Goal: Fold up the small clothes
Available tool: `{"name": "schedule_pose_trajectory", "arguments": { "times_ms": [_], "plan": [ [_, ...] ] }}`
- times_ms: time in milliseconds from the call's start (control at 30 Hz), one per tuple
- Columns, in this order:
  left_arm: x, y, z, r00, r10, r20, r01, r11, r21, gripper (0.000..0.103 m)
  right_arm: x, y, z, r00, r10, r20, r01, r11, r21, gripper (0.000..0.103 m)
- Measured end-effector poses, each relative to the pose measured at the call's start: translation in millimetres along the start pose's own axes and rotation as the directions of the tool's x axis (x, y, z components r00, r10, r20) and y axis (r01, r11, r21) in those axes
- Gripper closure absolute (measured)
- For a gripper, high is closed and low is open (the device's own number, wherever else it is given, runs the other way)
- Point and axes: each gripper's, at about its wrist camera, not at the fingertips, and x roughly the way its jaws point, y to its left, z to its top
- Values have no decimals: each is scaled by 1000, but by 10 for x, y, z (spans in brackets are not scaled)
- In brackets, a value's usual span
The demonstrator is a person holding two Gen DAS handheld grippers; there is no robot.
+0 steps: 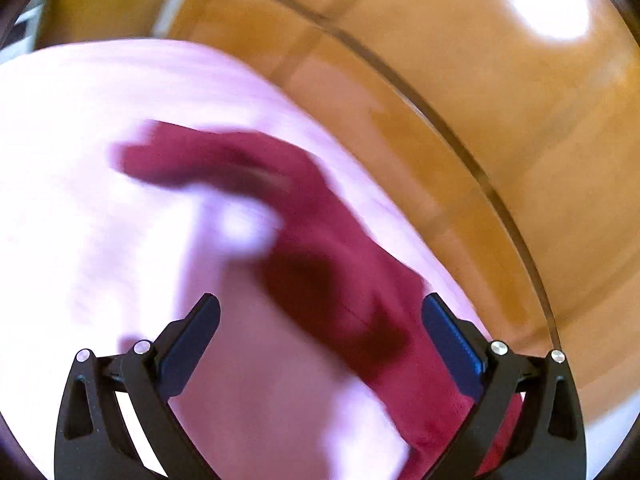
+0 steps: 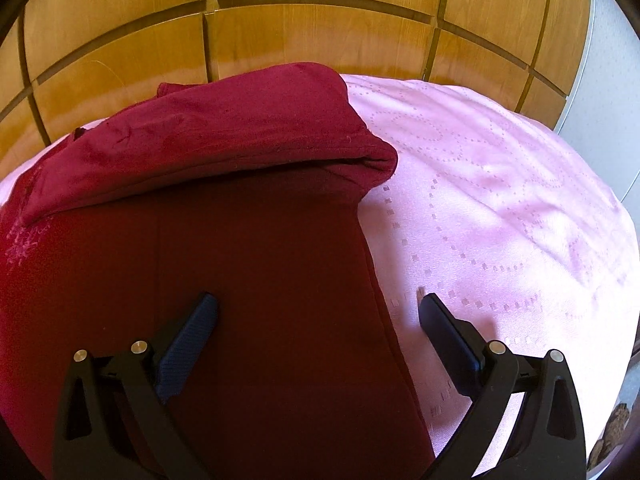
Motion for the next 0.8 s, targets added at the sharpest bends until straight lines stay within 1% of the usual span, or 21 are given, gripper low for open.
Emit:
{"name": "schedule_pose_trajectory", "arguments": {
  "times_ms": [33, 100, 200, 300, 333, 367, 400, 433, 467, 533, 567, 633, 733, 800],
  "plan": [
    [-14, 158, 111, 1000, 17, 19, -16, 999, -52, 3, -2, -2, -5, 1000, 2, 0, -2, 1000, 1, 3],
    [0, 326, 244, 999, 17, 32, -13, 993, -117, 3, -5, -5, -11, 1000, 3, -1, -3, 1000, 2, 3],
    [119, 437, 374, 999, -33, 13, 34, 983, -180, 3, -4, -5, -4, 1000, 3, -1, -3, 1000, 2, 3],
    [270, 434, 449, 997, -82, -7, 78, 966, -248, 5, -2, -6, -5, 1000, 3, -1, -3, 1000, 2, 3],
    [323, 405, 449, 996, -91, -12, 85, 962, -261, 17, -2, -6, -6, 1000, 3, -1, -3, 1000, 2, 3],
    [390, 367, 459, 994, -108, -24, 98, 957, -273, 32, -2, -5, -8, 1000, 3, -1, -3, 1000, 2, 3],
    [441, 325, 452, 992, -116, -41, 100, 957, -272, 41, -2, -5, -9, 1000, 2, -1, -2, 1000, 2, 3],
    [497, 274, 452, 991, -109, -73, 87, 962, -258, 56, 0, -2, -11, 1000, 1, -1, -1, 1000, 1, 3],
    [560, 213, 449, 990, -90, -110, 63, 971, -232, 74, -2, -5, -13, 1000, 1, -1, -1, 1000, 1, 3],
    [613, 106, 425, 987, -84, -140, 57, 981, -186, 91, -10, 0, -19, 1000, 0, 0, 0, 1000, 0, 3],
    [598, 46, 407, 988, -77, -137, 55, 986, -156, 96, -10, 0, -19, 1000, -1, 1, 1, 1000, -1, 3],
    [528, -61, 379, 991, -74, -115, 61, 992, -113, 97, -9, 2, -17, 1000, -1, 2, 1, 1000, -1, 3],
    [368, -149, 373, 990, -111, -84, 100, 987, -129, 97, -8, 4, -13, 1000, -1, 2, 1, 1000, 0, 3],
    [210, -232, 342, 986, -157, -52, 148, 978, -145, 97, -6, 4, -9, 1000, -2, 2, 2, 1000, -1, 3]
  ]
}}
